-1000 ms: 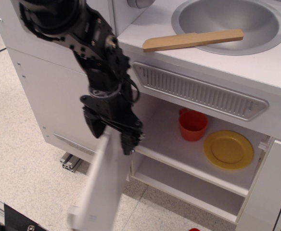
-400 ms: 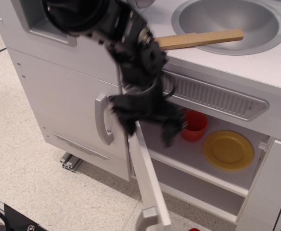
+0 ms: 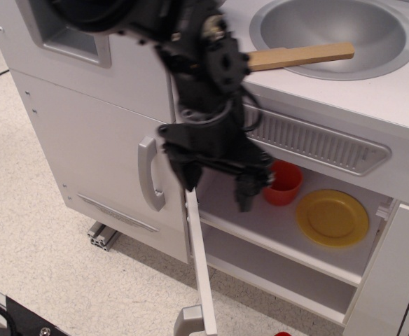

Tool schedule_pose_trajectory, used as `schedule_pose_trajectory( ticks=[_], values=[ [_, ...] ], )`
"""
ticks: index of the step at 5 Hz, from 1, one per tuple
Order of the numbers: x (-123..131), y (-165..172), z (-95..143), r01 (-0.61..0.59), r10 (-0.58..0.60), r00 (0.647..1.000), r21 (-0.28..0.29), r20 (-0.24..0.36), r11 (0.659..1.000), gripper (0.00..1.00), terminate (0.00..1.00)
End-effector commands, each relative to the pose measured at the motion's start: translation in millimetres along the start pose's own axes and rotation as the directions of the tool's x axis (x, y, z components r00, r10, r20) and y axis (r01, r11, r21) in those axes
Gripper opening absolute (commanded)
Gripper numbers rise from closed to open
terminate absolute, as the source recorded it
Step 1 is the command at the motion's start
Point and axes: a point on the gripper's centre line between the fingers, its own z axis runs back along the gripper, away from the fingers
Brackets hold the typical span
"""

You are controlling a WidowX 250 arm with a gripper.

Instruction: Close cabinet

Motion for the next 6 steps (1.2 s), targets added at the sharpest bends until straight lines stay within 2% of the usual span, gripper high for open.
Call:
schedule_pose_trajectory(
  ticks=[1,2,4,5,6],
  values=[
    [-16,46,5,0.082,-0.082,0.997,0.047,0.007,0.996,1.0,0.0],
    [-24,66,0,0.105,-0.104,0.994,0.058,-0.015,0.993,1.0,0.0],
    [-41,69,-41,0.176,-0.177,0.984,0.195,-0.01,0.965,1.0,0.0],
    [-42,56,-65,0.198,-0.198,0.98,0.205,-0.024,0.958,1.0,0.0],
    [-37,42,-77,0.168,-0.166,0.986,0.186,-0.027,0.968,1.0,0.0]
  ],
)
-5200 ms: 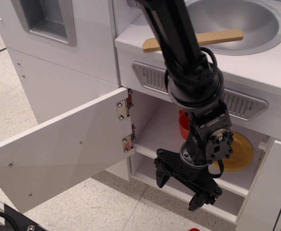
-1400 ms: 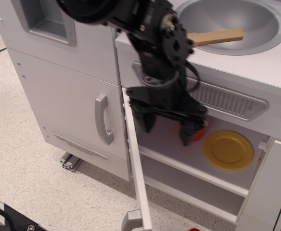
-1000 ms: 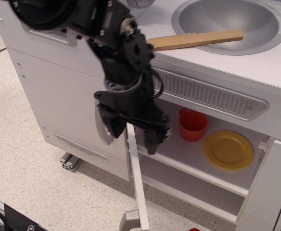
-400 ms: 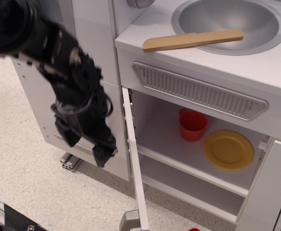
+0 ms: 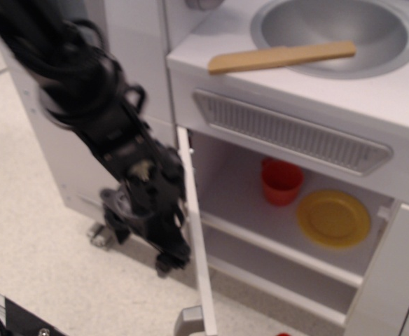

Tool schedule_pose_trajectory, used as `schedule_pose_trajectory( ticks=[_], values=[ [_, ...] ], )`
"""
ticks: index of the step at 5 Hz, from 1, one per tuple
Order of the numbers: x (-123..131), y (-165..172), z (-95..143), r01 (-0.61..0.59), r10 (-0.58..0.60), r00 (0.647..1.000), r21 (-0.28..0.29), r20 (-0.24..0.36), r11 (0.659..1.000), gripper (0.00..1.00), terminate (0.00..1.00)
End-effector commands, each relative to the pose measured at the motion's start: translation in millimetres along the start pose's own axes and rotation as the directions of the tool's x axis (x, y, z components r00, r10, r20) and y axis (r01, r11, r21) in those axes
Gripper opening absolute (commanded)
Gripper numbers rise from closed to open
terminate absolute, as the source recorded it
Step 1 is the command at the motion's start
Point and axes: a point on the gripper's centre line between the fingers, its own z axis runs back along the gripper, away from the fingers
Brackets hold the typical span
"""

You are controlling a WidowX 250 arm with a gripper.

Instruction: Close cabinet

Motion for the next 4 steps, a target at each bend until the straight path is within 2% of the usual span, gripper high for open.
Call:
schedule_pose_trajectory(
  ticks=[1,4],
  values=[
    [26,-22,-1,-0.041,0.042,0.999,-0.042,0.013,0.998,1.0,0.0],
    [77,-60,-4,-0.162,0.164,0.986,-0.118,0.003,0.98,1.0,0.0]
  ],
)
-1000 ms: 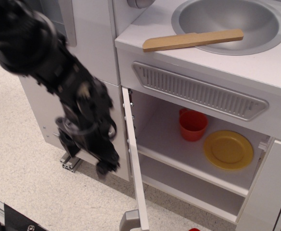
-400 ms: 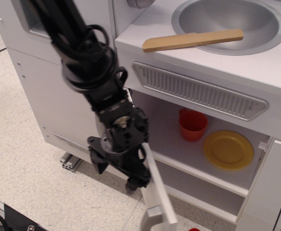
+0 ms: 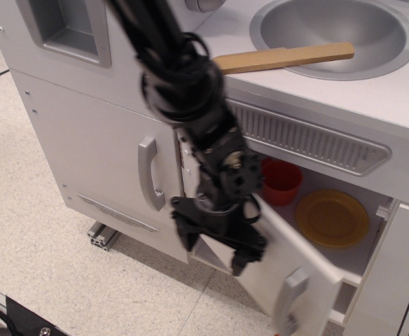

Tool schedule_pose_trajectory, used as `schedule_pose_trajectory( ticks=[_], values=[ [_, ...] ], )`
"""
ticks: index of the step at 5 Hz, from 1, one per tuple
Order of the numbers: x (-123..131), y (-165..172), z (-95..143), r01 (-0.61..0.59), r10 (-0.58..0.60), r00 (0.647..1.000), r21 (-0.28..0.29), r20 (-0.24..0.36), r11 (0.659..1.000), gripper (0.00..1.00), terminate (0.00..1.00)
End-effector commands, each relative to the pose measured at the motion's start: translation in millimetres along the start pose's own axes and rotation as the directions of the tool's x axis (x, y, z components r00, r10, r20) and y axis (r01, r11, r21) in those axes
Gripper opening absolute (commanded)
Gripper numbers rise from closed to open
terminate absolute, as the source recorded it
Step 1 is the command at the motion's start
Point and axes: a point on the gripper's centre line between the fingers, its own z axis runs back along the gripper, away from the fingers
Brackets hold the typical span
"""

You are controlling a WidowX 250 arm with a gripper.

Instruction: Close cabinet

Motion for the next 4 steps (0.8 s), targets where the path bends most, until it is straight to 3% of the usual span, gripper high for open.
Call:
schedule_pose_trajectory(
  ticks=[1,2,4],
  values=[
    [46,-18,3,-0.06,0.061,0.996,-0.024,0.071,0.998,1.0,0.0],
    [61,-20,1,-0.097,0.099,0.991,-0.026,0.094,0.995,1.0,0.0],
    [58,-16,2,-0.099,0.102,0.985,-0.027,0.142,0.995,1.0,0.0]
  ],
)
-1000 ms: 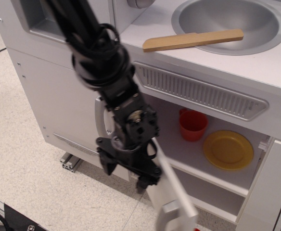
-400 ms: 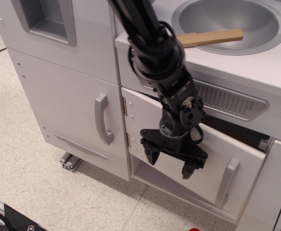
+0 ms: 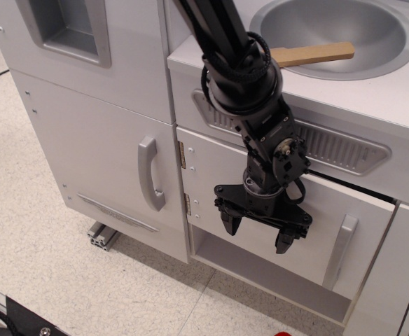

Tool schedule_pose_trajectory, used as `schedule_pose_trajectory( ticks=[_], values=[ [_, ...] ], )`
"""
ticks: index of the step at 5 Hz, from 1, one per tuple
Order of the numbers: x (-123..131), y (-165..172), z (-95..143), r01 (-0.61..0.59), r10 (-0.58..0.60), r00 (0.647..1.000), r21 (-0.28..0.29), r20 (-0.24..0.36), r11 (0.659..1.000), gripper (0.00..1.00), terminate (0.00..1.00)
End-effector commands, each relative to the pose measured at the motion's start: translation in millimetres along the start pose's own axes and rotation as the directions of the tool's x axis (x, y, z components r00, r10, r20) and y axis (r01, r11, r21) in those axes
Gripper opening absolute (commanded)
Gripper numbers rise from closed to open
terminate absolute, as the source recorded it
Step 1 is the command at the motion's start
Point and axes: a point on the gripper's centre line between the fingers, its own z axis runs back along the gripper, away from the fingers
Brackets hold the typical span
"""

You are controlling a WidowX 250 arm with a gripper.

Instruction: Close cabinet

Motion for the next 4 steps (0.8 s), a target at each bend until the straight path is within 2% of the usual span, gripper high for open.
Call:
schedule_pose_trajectory(
  ticks=[1,3,4],
  values=[
    [17,10,17,-0.032,0.037,0.993,-0.044,0.11,0.999,1.0,0.0],
    [32,11,7,-0.065,0.067,0.992,-0.025,0.107,0.998,1.0,0.0],
    [38,10,6,-0.082,0.084,0.991,-0.021,0.108,0.996,1.0,1.0]
  ],
)
